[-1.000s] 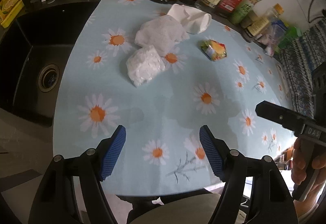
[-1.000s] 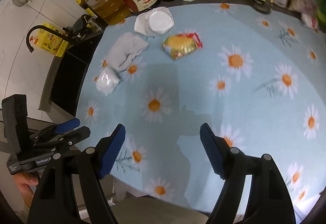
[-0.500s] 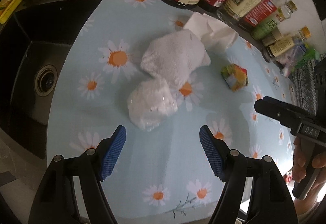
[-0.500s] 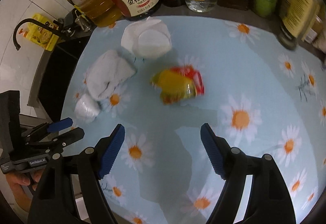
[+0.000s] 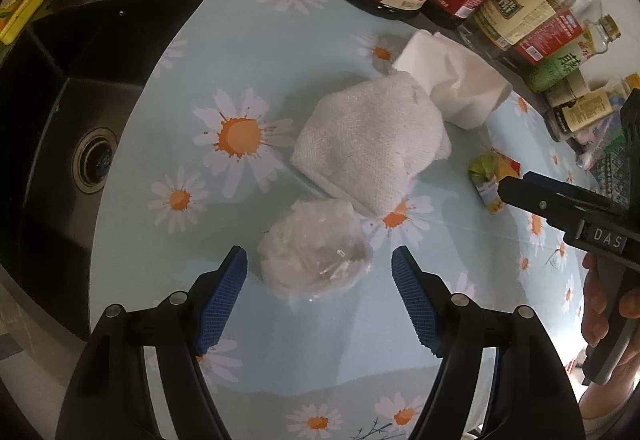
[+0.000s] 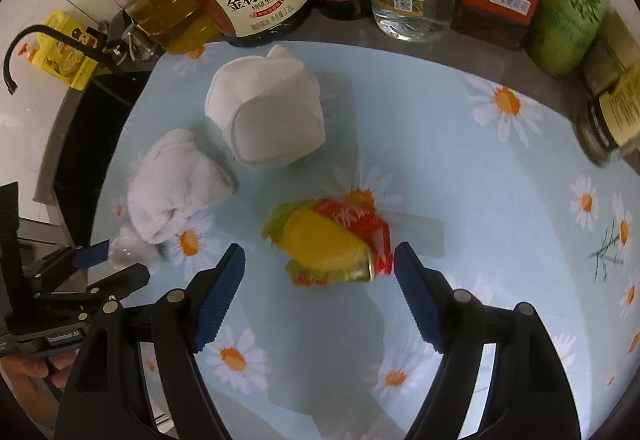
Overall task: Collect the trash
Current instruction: 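Grasp the yellow-red snack wrapper with right tool while left tool grasps clear plastic bag, then carry the snack wrapper and plastic bag down over the black bin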
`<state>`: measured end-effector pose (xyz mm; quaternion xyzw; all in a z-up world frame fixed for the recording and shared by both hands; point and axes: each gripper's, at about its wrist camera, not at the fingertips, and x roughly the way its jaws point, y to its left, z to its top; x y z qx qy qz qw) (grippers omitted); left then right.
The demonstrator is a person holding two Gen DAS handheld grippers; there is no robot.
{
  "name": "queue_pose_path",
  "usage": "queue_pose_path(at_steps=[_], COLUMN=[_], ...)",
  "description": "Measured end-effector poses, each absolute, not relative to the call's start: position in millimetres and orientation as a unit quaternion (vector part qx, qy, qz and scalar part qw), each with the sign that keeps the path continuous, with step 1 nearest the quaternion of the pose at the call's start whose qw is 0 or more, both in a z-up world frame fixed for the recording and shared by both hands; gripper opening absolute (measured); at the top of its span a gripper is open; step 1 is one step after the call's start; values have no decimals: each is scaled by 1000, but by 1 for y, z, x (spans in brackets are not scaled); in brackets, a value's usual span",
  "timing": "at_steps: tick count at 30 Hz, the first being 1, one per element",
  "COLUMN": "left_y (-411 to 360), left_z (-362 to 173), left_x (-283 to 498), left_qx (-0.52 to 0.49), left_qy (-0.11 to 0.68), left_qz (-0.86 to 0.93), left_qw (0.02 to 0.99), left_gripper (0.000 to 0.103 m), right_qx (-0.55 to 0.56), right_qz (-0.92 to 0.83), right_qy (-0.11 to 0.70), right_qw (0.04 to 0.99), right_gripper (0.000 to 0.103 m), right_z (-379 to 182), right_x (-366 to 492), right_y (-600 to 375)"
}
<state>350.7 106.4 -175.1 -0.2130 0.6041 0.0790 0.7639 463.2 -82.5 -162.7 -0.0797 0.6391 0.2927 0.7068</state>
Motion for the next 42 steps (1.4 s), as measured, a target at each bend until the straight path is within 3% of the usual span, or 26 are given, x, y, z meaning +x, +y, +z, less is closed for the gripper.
queue_pose_path(at_steps=[10, 12, 15, 42], left_y=[105, 105, 103, 97], left_z=[-181, -181, -181, -166], left_x=[358, 358, 359, 327], left_qx=[-210, -207, -202, -189], left_qy=[606, 606, 608, 590], left_qz=[83, 83, 81, 57], left_qw=[763, 763, 764, 783], left_gripper=[71, 59, 56, 54], right_qx=[-105, -114, -117, -116], right_qz=[298, 296, 296, 293], right_qy=[638, 632, 628, 611], right_qw=[702, 707, 710, 727], right_gripper=[76, 71, 70, 65], right_z=[-175, -175, -175, -150], right_x=[466, 464, 464, 423], right_y=[-74, -73, -70, -77])
